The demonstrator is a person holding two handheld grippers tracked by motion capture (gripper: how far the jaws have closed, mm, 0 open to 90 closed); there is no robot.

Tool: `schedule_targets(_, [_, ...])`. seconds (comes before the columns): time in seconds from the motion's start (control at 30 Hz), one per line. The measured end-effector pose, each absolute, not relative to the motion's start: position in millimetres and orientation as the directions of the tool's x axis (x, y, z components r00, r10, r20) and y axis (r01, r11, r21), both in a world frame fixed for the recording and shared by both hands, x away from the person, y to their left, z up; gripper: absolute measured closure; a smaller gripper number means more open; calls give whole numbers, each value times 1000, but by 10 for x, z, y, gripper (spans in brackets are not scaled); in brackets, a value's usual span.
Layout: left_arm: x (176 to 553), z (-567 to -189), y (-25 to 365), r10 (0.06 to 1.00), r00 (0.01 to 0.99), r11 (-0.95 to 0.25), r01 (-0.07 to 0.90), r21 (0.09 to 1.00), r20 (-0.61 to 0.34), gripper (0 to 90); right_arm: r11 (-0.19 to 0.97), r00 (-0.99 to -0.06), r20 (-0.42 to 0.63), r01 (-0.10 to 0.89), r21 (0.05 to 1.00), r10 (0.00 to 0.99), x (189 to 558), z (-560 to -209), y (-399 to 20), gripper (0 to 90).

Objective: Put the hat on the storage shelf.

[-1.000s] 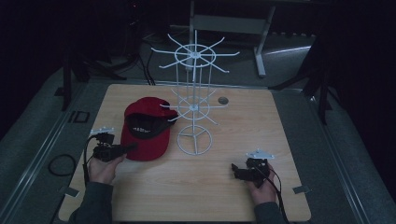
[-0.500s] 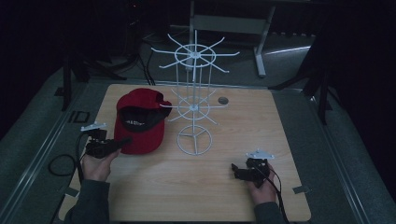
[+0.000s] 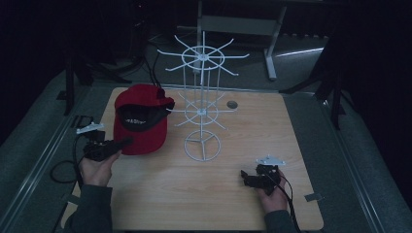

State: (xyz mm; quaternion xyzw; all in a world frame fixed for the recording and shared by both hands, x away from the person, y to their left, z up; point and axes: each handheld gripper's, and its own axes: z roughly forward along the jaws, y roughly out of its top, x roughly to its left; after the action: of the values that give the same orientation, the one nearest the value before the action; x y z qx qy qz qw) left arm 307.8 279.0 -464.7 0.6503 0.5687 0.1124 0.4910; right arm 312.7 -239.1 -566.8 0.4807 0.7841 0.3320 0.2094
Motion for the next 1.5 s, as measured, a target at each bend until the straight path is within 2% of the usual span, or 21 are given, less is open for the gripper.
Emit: schedule_targets(1.5, [2980,-4254,2920,867,292,226,494,839,-405,856,318,-453,-8,614,723,892,3127,-5669,-2387,134])
